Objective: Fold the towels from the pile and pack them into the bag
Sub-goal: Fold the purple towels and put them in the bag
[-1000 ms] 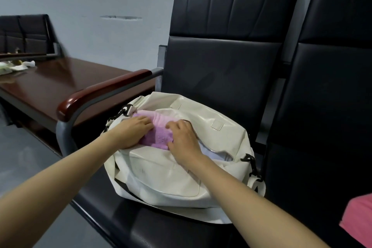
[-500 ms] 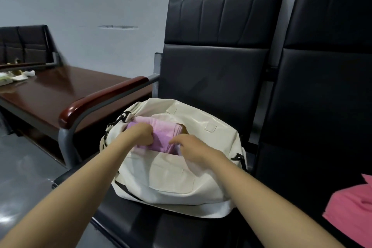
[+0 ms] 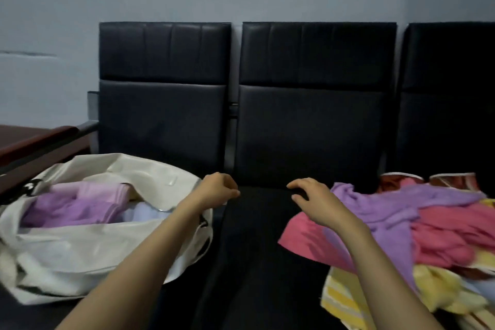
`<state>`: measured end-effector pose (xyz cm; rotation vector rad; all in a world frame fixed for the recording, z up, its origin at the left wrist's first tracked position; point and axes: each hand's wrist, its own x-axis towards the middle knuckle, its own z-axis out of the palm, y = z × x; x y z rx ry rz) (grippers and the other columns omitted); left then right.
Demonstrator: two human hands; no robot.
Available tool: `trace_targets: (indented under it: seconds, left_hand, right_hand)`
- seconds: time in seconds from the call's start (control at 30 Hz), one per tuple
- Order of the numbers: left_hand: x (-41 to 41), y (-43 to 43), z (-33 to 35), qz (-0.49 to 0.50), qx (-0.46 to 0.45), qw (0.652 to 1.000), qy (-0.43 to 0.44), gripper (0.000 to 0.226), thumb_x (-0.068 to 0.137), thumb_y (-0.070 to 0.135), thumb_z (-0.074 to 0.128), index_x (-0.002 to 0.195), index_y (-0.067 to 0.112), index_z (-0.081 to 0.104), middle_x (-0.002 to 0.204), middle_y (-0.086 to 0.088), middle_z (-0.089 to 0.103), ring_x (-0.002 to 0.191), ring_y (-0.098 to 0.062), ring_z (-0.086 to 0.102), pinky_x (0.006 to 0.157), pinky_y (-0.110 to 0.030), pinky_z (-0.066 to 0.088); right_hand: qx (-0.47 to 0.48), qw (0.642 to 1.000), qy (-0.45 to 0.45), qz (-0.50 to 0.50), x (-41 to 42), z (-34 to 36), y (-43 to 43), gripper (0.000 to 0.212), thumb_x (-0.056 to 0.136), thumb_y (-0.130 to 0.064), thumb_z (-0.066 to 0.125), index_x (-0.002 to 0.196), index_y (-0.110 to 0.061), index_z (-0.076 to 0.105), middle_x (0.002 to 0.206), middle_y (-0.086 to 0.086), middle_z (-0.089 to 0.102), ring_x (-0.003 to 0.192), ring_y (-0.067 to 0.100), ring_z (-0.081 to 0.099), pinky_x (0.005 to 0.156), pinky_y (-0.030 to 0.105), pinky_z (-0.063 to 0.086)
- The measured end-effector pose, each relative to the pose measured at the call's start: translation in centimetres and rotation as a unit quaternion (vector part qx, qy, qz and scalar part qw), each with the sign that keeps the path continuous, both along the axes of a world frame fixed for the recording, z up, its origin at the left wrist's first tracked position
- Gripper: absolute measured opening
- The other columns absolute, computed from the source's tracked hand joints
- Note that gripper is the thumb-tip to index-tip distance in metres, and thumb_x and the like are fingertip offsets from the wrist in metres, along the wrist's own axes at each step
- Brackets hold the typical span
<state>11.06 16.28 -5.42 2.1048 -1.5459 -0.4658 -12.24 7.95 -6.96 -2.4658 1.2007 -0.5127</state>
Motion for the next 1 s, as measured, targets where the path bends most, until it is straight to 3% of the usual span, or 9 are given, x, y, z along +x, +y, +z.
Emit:
trace_targets:
  seconds: [0.13, 0.2, 0.27, 0.4, 0.5, 0.63, 0.8, 0.9, 1.0]
  left_hand:
    - [-7.9, -3.8, -1.8, -0.077, 0.029, 0.996, 0.020, 0.019, 0.085, 0.028, 0.068, 0.101, 0.018, 0.070, 0.103, 0.000, 0.069, 0.092, -0.012, 0.062, 0.078, -0.025, 0.048]
    - [-11.6, -5.4, -3.2, -0.108, 0.039, 0.993, 0.023, 0.020, 0.085, 0.026, 0.066, 0.101, 0.017, 0.070, 0.103, -0.002, 0.070, 0.091, -0.014, 0.063, 0.077, -0.025, 0.049]
    - [-14.7, -6.9, -4.7, -0.137, 0.048, 0.989, 0.005, 0.023, 0.085, 0.026, 0.064, 0.104, 0.014, 0.070, 0.107, -0.005, 0.069, 0.099, -0.020, 0.063, 0.085, -0.030, 0.051]
    - [-19.7, -9.0, -8.4, -0.183, 0.070, 0.981, -0.010, 0.041, 0.089, 0.029, 0.059, 0.126, 0.012, 0.058, 0.129, -0.008, 0.060, 0.117, -0.024, 0.056, 0.096, -0.031, 0.045]
    - [-22.4, -10.1, -11.0, -0.195, 0.074, 0.978, -0.014, 0.041, 0.091, 0.026, 0.056, 0.127, 0.008, 0.053, 0.124, -0.015, 0.060, 0.113, -0.029, 0.056, 0.085, -0.030, 0.043]
    - [-24.4, -10.4, -13.2, -0.210, 0.063, 0.973, -0.068, 0.043, 0.084, 0.027, 0.063, 0.123, 0.011, 0.052, 0.123, -0.018, 0.048, 0.114, -0.035, 0.049, 0.090, -0.037, 0.043]
    - [-24.1, -10.8, -14.3, -0.198, -0.007, 0.978, -0.070, 0.017, 0.082, 0.023, 0.063, 0.095, 0.013, 0.063, 0.105, -0.013, 0.055, 0.104, -0.031, 0.052, 0.083, -0.036, 0.044]
    - [-24.2, -10.5, -13.7, -0.167, -0.059, 0.983, 0.056, 0.016, 0.087, 0.023, 0.064, 0.095, 0.009, 0.059, 0.098, -0.007, 0.056, 0.094, -0.024, 0.055, 0.077, -0.033, 0.043]
    - [-24.7, -8.9, -11.5, -0.209, 0.009, 0.930, 0.303, 0.045, 0.081, 0.030, 0.075, 0.119, 0.016, 0.055, 0.111, 0.006, 0.061, 0.101, -0.010, 0.059, 0.083, -0.024, 0.047]
  right_hand:
    - [0.005, 0.996, -0.005, -0.089, -8.4, -1.6, -1.3, 0.032, 0.091, -0.010, 0.055, 0.122, -0.015, 0.062, 0.130, 0.007, 0.057, 0.120, 0.025, 0.053, 0.093, 0.026, 0.038]
    - [0.009, 0.991, 0.015, -0.132, -11.7, -2.7, -1.9, 0.032, 0.089, -0.009, 0.056, 0.120, -0.012, 0.064, 0.134, 0.010, 0.055, 0.122, 0.029, 0.052, 0.095, 0.027, 0.038]
    - [-0.002, 0.982, 0.047, -0.183, -14.2, -4.0, -2.4, 0.033, 0.088, -0.012, 0.057, 0.121, -0.011, 0.064, 0.130, 0.010, 0.058, 0.122, 0.028, 0.052, 0.099, 0.028, 0.037]
    - [0.002, 0.958, 0.119, -0.260, -17.0, -6.6, -2.8, 0.054, 0.090, -0.022, 0.057, 0.141, -0.021, 0.040, 0.144, 0.007, 0.036, 0.139, 0.030, 0.025, 0.110, 0.034, 0.027]
    - [-0.008, 0.944, 0.124, -0.304, -17.5, -7.5, -3.2, 0.063, 0.091, -0.021, 0.056, 0.146, -0.020, 0.027, 0.149, 0.007, 0.027, 0.138, 0.029, 0.024, 0.108, 0.036, 0.027]
    - [-0.055, 0.929, 0.091, -0.355, -17.9, -8.4, -3.9, 0.042, 0.092, -0.018, 0.054, 0.133, -0.018, 0.043, 0.131, 0.010, 0.046, 0.121, 0.030, 0.041, 0.097, 0.037, 0.034]
    - [-0.123, 0.920, 0.053, -0.368, -17.4, -8.3, -4.0, 0.020, 0.090, -0.022, 0.059, 0.108, -0.013, 0.059, 0.116, 0.012, 0.053, 0.112, 0.033, 0.042, 0.089, 0.042, 0.033]
    - [-0.148, 0.943, -0.005, -0.297, -16.7, -7.3, -3.4, 0.011, 0.088, -0.016, 0.060, 0.096, -0.009, 0.057, 0.107, 0.012, 0.055, 0.104, 0.032, 0.045, 0.084, 0.040, 0.035]
    - [-0.032, 0.963, -0.147, -0.223, -15.9, -5.5, -2.7, 0.014, 0.096, -0.015, 0.047, 0.084, -0.013, 0.041, 0.075, 0.010, 0.051, 0.068, 0.021, 0.046, 0.055, 0.031, 0.032]
